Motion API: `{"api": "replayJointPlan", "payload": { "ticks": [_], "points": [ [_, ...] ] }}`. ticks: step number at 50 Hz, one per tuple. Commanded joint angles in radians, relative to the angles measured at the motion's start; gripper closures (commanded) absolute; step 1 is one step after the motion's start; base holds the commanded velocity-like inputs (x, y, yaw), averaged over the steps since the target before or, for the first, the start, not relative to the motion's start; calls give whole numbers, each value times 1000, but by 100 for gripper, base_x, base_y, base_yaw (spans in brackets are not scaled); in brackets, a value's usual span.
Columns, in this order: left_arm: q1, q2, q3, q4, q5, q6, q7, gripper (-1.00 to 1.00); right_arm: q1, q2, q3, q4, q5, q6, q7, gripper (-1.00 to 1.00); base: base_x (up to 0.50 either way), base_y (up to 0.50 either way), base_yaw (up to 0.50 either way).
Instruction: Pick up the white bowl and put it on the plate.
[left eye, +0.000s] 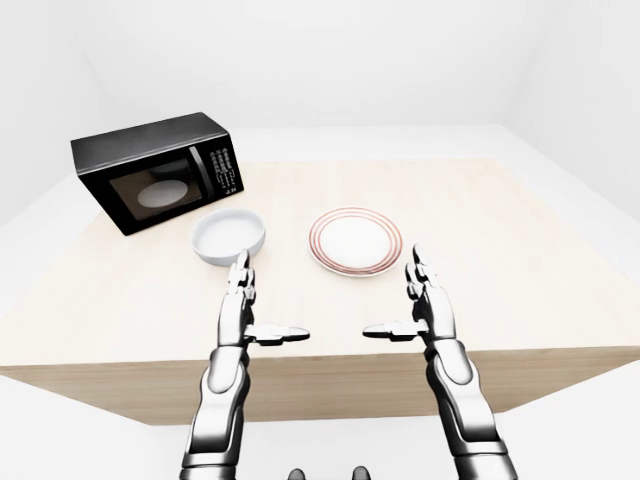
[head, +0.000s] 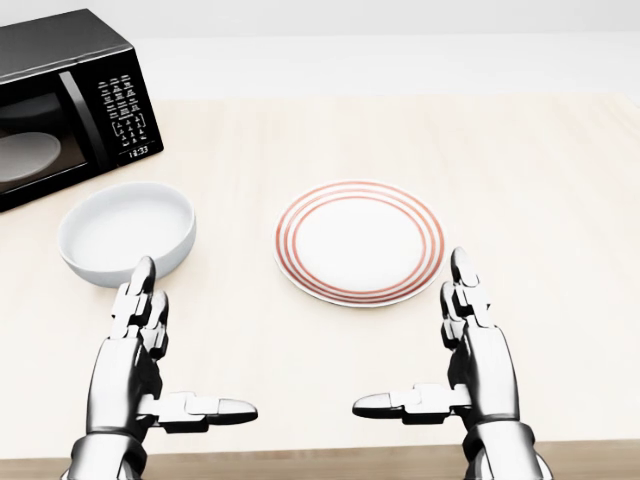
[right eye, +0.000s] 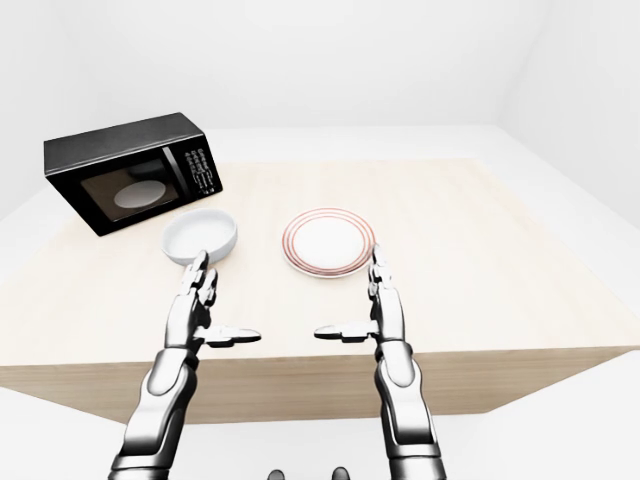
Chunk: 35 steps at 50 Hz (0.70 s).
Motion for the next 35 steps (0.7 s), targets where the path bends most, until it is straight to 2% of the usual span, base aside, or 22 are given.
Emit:
{"api": "replayJointPlan", "payload": {
  "ticks": [1, 3, 5, 10, 13, 16, 25, 27, 29, 35],
  "points": [
    [6, 10, 19, -6, -6, 0, -24, -100, -1, -11, -24, 8, 14, -25, 21, -100, 0, 0, 0],
    [8, 10, 18, -11, -6, 3, -24, -100, 0, -11, -23, 7, 13, -25, 22, -100, 0, 0, 0],
    [4, 10, 19, 1, -6, -7, -25, -100, 1, -11, -21, 4, 12, -22, 22, -100, 0, 0, 0],
    [2, 11, 20, 8, -6, -11, -26, -100, 3, -9, -14, 10, 4, -26, 25, -100, 0, 0, 0],
    [6, 10, 18, -8, -5, 1, -26, -100, 4, -10, -9, 3, -9, -23, 22, -100, 0, 0, 0],
    [6, 10, 18, -6, -5, -1, -26, -100, 2, -10, -8, 14, -16, -34, 22, -100, 0, 5, 0],
    [6, 10, 17, 2, -3, -7, -28, -100, 4, -8, -5, 21, -22, -43, 24, -100, 3, 27, 0],
    [2, 11, 19, 17, -4, -16, -30, -100, 5, -8, -6, 18, -21, -41, 24, -100, 4, 31, 0],
    [5, 10, 17, 2, -4, -6, -29, -100, 3, -8, -7, 24, -21, -45, 25, -100, 4, 31, 0],
    [5, 10, 18, 4, -5, -7, -29, -100, 4, -7, -4, 24, -22, -45, 27, -100, 4, 31, 0]
  ]
}}
